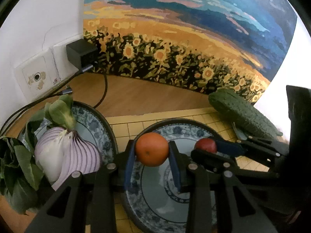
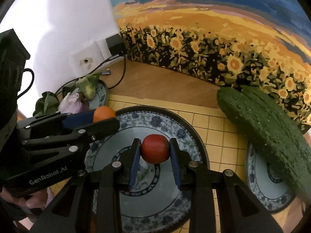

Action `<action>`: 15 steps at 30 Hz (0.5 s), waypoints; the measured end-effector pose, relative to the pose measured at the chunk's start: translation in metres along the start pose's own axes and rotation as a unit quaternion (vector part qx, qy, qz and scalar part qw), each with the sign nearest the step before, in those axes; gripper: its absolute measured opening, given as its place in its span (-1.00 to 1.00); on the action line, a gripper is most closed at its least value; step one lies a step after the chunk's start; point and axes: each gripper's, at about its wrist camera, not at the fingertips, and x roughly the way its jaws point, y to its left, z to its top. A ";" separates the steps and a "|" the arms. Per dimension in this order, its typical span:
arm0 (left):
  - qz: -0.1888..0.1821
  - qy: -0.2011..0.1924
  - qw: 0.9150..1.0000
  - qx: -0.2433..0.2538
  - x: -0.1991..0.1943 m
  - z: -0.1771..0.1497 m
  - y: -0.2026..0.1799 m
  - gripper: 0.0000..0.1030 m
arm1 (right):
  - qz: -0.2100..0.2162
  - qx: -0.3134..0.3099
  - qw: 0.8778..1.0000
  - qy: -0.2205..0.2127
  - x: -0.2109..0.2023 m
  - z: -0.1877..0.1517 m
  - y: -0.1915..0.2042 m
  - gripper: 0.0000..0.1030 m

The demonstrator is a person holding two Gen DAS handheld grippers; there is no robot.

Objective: Organize fruits
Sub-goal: 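Carry the orange and red apple in both grippers over the large blue-and-white plate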

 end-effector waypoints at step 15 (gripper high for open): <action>0.009 0.006 1.000 0.028 0.002 -0.002 0.002 -0.31 | -0.016 0.002 1.000 0.004 0.009 -0.004 -0.001 -0.40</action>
